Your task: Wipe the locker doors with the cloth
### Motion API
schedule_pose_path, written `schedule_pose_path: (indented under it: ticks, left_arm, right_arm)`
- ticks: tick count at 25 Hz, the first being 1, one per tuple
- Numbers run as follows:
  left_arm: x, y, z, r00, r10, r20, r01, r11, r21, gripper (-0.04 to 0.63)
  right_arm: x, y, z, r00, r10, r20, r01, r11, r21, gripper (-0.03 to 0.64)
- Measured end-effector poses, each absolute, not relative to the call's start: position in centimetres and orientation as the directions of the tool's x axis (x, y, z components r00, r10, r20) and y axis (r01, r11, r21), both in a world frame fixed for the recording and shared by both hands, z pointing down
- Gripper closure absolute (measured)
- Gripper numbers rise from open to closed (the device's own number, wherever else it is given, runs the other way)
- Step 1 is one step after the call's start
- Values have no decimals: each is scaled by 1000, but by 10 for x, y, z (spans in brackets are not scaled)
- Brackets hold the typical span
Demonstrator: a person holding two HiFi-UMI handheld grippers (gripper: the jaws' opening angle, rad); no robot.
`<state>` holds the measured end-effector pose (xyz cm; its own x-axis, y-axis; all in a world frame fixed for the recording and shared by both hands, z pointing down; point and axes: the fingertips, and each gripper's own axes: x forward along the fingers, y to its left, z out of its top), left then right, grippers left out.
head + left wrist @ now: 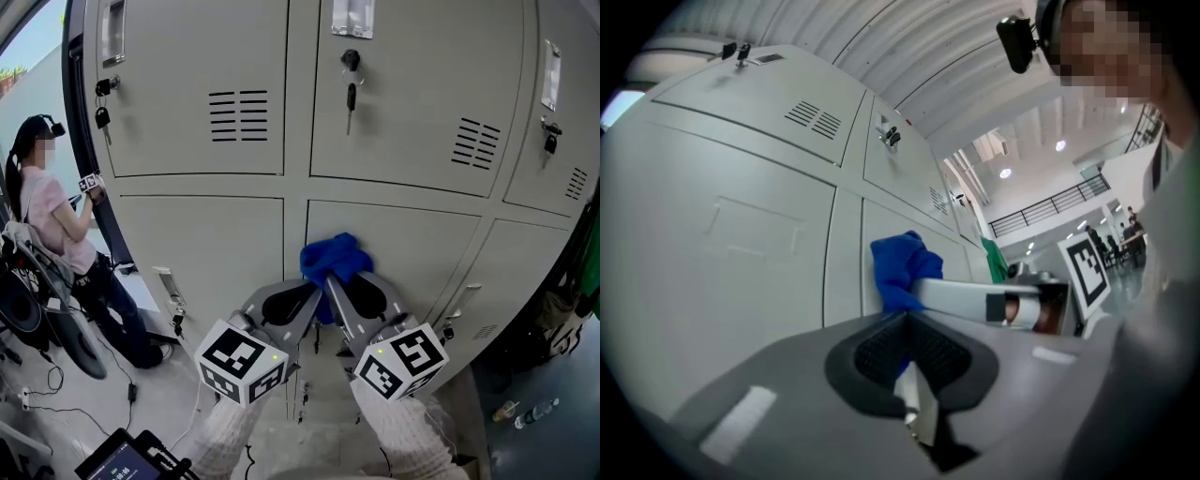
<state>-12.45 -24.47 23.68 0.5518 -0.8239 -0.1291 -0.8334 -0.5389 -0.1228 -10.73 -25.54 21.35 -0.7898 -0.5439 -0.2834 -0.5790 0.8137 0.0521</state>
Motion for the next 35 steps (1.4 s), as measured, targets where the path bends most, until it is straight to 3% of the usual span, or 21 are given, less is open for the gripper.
schedule_pose_path:
  ticks: [7, 17, 35]
  left_arm:
    - [-117, -243, 284, 533, -842, -88, -846, -531, -43, 589]
    - [-99, -235, 371, 536, -842, 53, -843, -532, 78, 589]
    - [-86, -215, 462, 551, -817, 173, -827, -505, 246, 589]
  right_arm:
    - [-103, -255, 258, -797, -555, -239, -570, 821, -6, 560]
    - [-89, -263, 351, -793, -604, -81, -588, 794, -155, 560]
    - [-72, -271, 471, -762, -629, 156, -647, 725, -235, 558]
